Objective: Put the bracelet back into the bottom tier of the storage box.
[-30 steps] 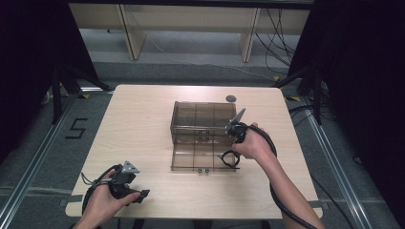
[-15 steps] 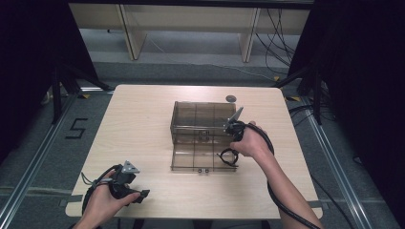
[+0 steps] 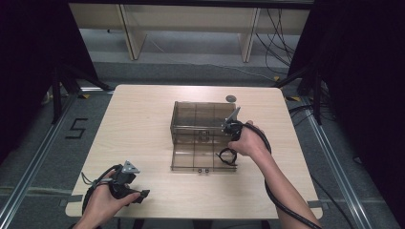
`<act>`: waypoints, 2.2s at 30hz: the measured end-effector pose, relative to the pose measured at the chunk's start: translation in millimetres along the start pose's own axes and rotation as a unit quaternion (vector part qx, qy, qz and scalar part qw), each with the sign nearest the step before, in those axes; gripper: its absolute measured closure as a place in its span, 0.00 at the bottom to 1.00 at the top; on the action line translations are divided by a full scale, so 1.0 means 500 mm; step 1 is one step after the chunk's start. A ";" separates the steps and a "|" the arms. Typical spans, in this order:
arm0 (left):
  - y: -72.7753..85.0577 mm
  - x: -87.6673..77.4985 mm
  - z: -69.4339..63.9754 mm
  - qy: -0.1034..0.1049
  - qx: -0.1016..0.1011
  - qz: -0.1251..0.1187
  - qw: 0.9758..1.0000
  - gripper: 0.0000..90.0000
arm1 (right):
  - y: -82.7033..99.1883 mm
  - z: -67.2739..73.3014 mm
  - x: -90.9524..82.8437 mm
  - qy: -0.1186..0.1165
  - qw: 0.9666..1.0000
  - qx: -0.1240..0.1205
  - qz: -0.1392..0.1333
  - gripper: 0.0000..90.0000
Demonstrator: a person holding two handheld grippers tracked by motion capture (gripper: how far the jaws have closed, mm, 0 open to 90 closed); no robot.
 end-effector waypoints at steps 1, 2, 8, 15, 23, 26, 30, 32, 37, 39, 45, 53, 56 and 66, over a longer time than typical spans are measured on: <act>0.000 0.000 0.000 0.000 0.000 0.000 1.000 0.25 | 0.000 0.000 0.001 0.001 1.000 -0.001 0.000 0.94; 0.000 0.000 0.000 0.000 -0.001 0.000 1.000 0.25 | -0.001 0.000 0.001 0.002 1.000 -0.001 0.000 0.94; 0.001 0.002 -0.001 0.004 -0.004 0.002 1.000 0.25 | -0.002 0.008 0.002 0.007 1.000 0.000 0.012 0.94; 0.001 0.002 -0.001 0.002 -0.001 0.001 1.000 0.25 | 0.001 0.009 0.015 0.008 0.999 -0.028 0.017 0.94; 0.001 0.002 -0.002 0.002 -0.001 0.000 1.000 0.25 | 0.001 0.015 0.022 0.010 0.999 -0.044 0.017 0.94; 0.001 0.001 -0.002 0.002 -0.001 0.000 1.000 0.25 | 0.001 0.014 0.026 0.015 0.998 -0.054 0.016 0.94; 0.001 0.001 -0.002 0.002 0.000 0.000 1.000 0.25 | 0.002 0.021 0.025 0.015 0.999 -0.041 0.022 0.94; 0.001 0.001 -0.002 0.002 -0.001 0.000 1.000 0.25 | 0.002 0.021 0.027 0.018 0.999 -0.044 0.019 0.94; 0.001 0.001 -0.002 0.002 -0.001 0.000 1.000 0.25 | 0.000 0.025 0.027 0.015 0.998 -0.053 0.022 0.94; 0.001 0.001 -0.002 0.002 0.000 0.000 1.000 0.25 | 0.000 0.025 0.027 0.014 0.998 -0.055 0.021 0.94; 0.001 0.003 -0.001 -0.003 -0.003 -0.002 1.000 0.25 | 0.002 0.032 0.031 0.018 0.999 -0.043 0.024 0.94; 0.001 0.001 -0.002 0.002 0.000 0.000 1.000 0.25 | 0.001 0.031 0.037 0.016 0.998 -0.052 0.024 0.94; 0.001 0.001 -0.002 0.002 0.000 0.000 1.000 0.25 | 0.001 0.034 0.041 0.018 0.998 -0.050 0.028 0.94; 0.001 0.002 -0.001 -0.003 -0.002 -0.002 1.000 0.25 | 0.003 0.033 0.053 0.014 0.998 -0.056 0.028 0.94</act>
Point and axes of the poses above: each handheld gripper's, and its own axes: x roughly forward along the jaws, y roughly out of its underside, z roughly to its left, the point moved 5 cm from there along x, roughly forward along the jaws, and after that the axes turned 11 degrees about -z, right-handed, at the moved point
